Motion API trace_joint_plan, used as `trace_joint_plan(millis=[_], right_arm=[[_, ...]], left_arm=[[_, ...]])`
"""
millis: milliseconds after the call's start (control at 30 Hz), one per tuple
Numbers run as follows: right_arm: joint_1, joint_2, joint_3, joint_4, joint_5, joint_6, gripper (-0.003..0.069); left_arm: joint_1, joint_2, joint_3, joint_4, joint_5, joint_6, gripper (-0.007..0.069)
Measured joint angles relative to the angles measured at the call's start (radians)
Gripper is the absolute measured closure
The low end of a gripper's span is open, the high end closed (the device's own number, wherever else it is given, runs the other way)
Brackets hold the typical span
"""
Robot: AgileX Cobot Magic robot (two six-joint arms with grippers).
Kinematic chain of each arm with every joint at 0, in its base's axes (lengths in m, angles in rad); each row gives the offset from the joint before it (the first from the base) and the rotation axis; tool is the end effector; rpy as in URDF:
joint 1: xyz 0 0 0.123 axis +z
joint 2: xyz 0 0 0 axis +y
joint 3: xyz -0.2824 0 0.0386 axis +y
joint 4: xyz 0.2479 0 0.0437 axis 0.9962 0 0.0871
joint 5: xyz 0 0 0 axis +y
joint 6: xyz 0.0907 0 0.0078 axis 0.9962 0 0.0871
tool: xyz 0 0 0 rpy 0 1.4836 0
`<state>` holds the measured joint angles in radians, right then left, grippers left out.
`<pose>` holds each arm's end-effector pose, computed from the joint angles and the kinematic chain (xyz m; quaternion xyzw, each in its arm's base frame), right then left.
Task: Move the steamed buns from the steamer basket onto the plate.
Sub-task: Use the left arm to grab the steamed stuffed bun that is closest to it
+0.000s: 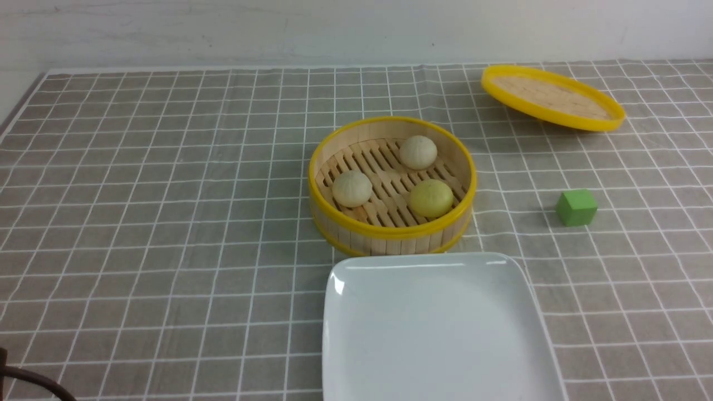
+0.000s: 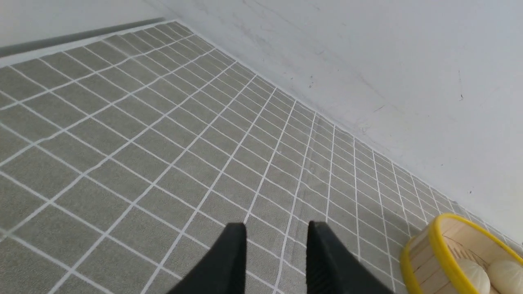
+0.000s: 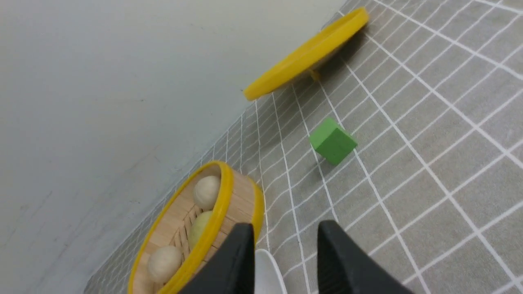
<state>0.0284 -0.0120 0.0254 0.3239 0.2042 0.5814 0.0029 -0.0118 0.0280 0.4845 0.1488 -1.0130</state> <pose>0.0556 0.0075 0.1876 0.2959 0.6872 0.3182 0.5822 0.0564 0.0065 0.1923 -0.2156 0.6956 -0.1551 0.6675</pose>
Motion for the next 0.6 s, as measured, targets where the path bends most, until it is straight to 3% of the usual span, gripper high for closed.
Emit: trace_joint_plan(millis=[600], right_arm=[[0.000, 0.000, 0.000, 0.000, 0.063, 0.007, 0.0419]], left_arm=[[0.000, 0.000, 0.000, 0.002, -0.014, -0.003, 0.0384]])
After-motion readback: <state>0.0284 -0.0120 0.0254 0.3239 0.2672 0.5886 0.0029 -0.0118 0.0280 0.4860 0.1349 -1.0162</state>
